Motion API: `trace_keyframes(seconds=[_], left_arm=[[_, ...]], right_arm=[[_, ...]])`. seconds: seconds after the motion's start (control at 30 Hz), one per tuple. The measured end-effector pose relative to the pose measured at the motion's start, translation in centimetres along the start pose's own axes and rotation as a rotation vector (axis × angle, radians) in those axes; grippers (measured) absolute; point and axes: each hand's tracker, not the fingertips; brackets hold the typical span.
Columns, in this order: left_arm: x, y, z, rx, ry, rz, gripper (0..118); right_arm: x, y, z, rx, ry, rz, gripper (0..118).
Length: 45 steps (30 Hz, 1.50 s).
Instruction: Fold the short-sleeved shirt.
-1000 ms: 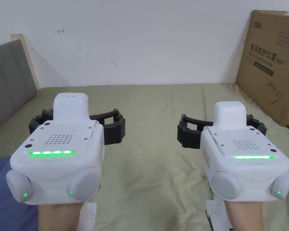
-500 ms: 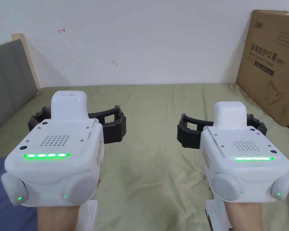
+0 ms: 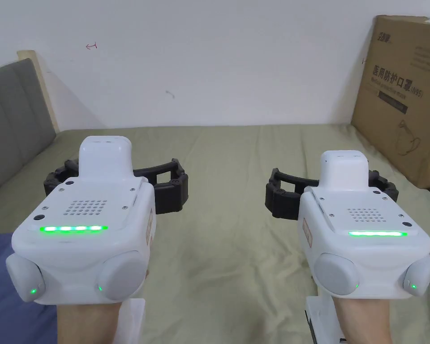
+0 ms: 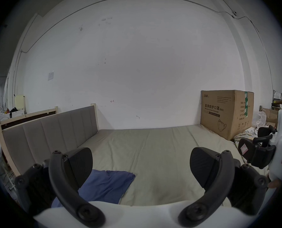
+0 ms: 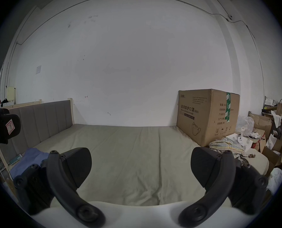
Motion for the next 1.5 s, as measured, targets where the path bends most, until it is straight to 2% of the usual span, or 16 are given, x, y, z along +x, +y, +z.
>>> trace_keyframes(seconds=[0.33, 0.77, 0.93, 1.23, 1.27, 1.3, 1.33, 1.4, 1.43, 1.47, 1.5], left_arm=[[0.2, -0.1, 0.0, 0.002, 0.019, -0.018, 117], [0.1, -0.3, -0.2, -0.024, 0.025, -0.014, 117], [0.1, -0.4, -0.3, -0.025, 0.022, -0.013, 117], [0.2, -0.4, -0.3, -0.054, 0.028, -0.013, 116], [0.2, -0.4, -0.2, -0.052, 0.024, -0.006, 111], [0.1, -0.4, -0.1, -0.047, 0.025, 0.007, 103], [0.0, -0.4, 0.0, -0.038, 0.027, 0.02, 82], [0.1, -0.7, -0.3, -0.036, 0.046, 0.011, 40], [0.2, -0.9, -0.5, -0.045, 0.057, -0.008, 14], [0.2, -1.2, -0.6, -0.042, 0.073, -0.03, 1], [0.2, -1.5, -0.4, -0.016, 0.055, -0.042, 0]], right_arm=[[-0.4, -0.1, 0.1, 0.002, -0.003, 0.027, 118], [-0.1, -0.4, 0.1, -0.008, 0.01, 0.016, 118], [-0.5, -0.4, 0.3, 0.011, -0.008, 0.051, 118], [-0.2, -0.3, 0.3, -0.007, 0.003, 0.027, 118], [-0.2, -0.4, 0.4, -0.007, -0.002, 0.018, 117], [-0.2, -0.5, 0.5, -0.008, -0.005, 0.005, 112], [-0.1, -0.5, 0.5, -0.005, -0.007, -0.005, 90], [-0.1, -0.7, 0.3, -0.004, -0.046, 0.001, 26], [-0.2, -0.8, 0.3, 0.001, -0.079, 0.017, 14], [-0.2, -0.9, 0.3, 0.015, -0.069, 0.019, 14], [0.0, -1.0, 0.5, 0.018, -0.051, 0.022, 10]])
